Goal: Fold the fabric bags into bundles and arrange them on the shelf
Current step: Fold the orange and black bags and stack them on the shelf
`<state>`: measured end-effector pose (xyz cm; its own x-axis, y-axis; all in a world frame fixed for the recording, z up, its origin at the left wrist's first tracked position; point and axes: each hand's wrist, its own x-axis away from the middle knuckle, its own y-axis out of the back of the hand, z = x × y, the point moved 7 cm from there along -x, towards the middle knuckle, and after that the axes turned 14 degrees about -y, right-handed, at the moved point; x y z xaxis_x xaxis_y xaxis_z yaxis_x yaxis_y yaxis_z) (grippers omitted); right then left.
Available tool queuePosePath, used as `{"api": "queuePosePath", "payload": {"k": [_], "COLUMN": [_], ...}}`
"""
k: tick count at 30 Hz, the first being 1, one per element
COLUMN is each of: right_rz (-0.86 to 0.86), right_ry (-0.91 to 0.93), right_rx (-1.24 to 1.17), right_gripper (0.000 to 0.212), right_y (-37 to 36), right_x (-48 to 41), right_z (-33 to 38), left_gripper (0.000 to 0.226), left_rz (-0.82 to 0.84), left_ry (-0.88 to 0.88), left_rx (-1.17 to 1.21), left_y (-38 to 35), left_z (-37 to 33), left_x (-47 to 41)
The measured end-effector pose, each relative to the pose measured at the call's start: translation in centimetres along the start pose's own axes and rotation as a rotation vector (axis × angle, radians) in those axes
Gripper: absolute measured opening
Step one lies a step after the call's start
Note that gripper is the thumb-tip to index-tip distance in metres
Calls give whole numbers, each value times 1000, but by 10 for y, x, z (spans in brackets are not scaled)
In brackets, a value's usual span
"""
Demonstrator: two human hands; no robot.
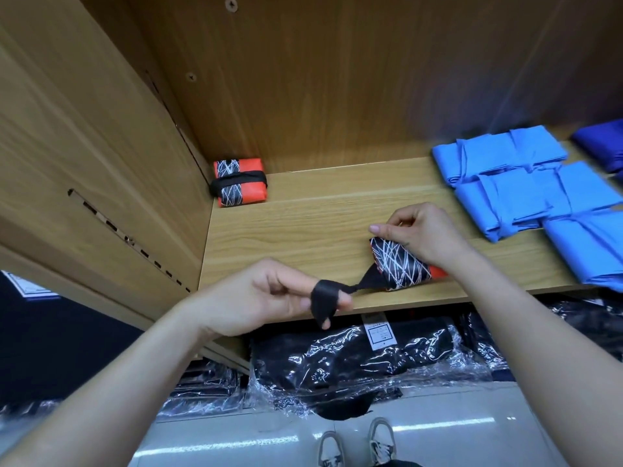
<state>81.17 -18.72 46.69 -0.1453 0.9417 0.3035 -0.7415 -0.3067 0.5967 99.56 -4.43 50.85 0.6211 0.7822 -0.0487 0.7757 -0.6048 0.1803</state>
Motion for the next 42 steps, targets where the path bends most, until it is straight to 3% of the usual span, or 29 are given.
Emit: {"api": "queuePosePath", "payload": {"k": [5, 10, 13, 17, 19, 24, 30, 37, 42], "right_rz": [-122, -165, -57, 203, 323, 351, 329, 381, 341], "right_ry": [68, 86, 92, 126, 120, 143, 90, -245, -365], "right_rx": [-106, -253, -323, -192, -193, -115, -451, -1198, -1283], "right_gripper": [38, 45, 34, 49, 43, 40, 21, 44, 46], "right_y": [6, 6, -2, -23, -31, -34, -29, -60, -61], "right_x": [1, 10, 20, 34, 38, 38, 40, 44, 44], "right_z": [1, 0, 3, 11, 13, 9, 10, -8, -20], "left_gripper": [49, 60, 69, 72, 72, 64, 64, 64, 47], "left_rz": [-24, 30, -47, -266, -345, -368, -324, -609, -671], "left_ry": [251, 374, 356, 201, 135, 130, 159, 26, -4], "left_rx": [-670, -940, -811, -481, -307, -78, 107, 146, 337], "left_y": [16, 22, 28, 34, 34, 21, 9, 9, -1], "left_z": [16, 22, 30, 28, 25, 27, 40, 35, 40], "left_x": [-7, -12, -12, -18, -22, -30, -22, -27, -17]}}
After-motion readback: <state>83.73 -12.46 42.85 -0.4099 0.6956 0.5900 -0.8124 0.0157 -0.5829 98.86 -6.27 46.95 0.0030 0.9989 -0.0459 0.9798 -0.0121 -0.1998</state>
